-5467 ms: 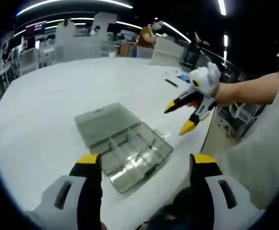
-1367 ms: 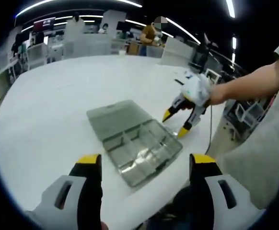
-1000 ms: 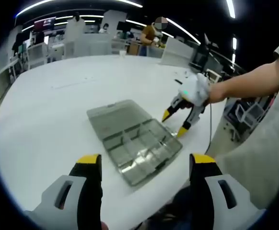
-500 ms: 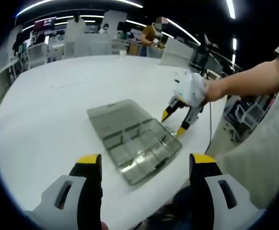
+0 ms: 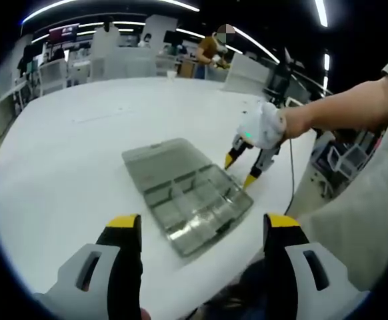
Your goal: Insert the divider into the dual guide fixture by aligning both edges with the guide slots and pushing it downward to the bottom, including one-sided entry, uneven engagement, binding, and posture correction.
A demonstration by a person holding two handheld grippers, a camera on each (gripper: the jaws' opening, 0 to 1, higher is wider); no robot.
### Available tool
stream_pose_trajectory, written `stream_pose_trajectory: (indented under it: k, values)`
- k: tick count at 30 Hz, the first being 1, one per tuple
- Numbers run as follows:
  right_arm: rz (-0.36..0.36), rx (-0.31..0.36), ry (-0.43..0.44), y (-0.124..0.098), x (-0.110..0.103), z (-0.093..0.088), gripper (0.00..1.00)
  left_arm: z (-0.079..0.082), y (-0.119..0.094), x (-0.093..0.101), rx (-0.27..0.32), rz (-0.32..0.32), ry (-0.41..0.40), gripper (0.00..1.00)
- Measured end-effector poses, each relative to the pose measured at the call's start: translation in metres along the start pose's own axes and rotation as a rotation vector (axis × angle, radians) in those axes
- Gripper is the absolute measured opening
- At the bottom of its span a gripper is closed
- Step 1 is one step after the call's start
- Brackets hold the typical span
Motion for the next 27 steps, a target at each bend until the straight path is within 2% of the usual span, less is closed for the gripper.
stream_pose_trajectory:
  k: [18,21,27]
  values:
    - [-0.002,0.019,0.002,-0.0014,0.0032,-0.0014,0.29,0.0023,0.0012,-0.002,0.001,-0.002,0.005,0.72]
    - [0.01,0.038,0.043,-0.0019,0.0059,-0.0022,0.29,0.0028,0.0013,-0.0018,0.001,-0.002,0.009,0.72]
    - [0.022,0.055,0.051,-0.0018,0.0077,-0.0032,0.28,0.0033,0.0011,-0.0006,0.007,-0.003,0.009,0.72]
Point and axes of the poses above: the point that each gripper's makers call its tool centre point, and the gripper's own axes: y roughly forward along the fingers, x roughly to its right, z roughly out of its top, the point moved 7 cm from there along -y, roughly backward along the fingers
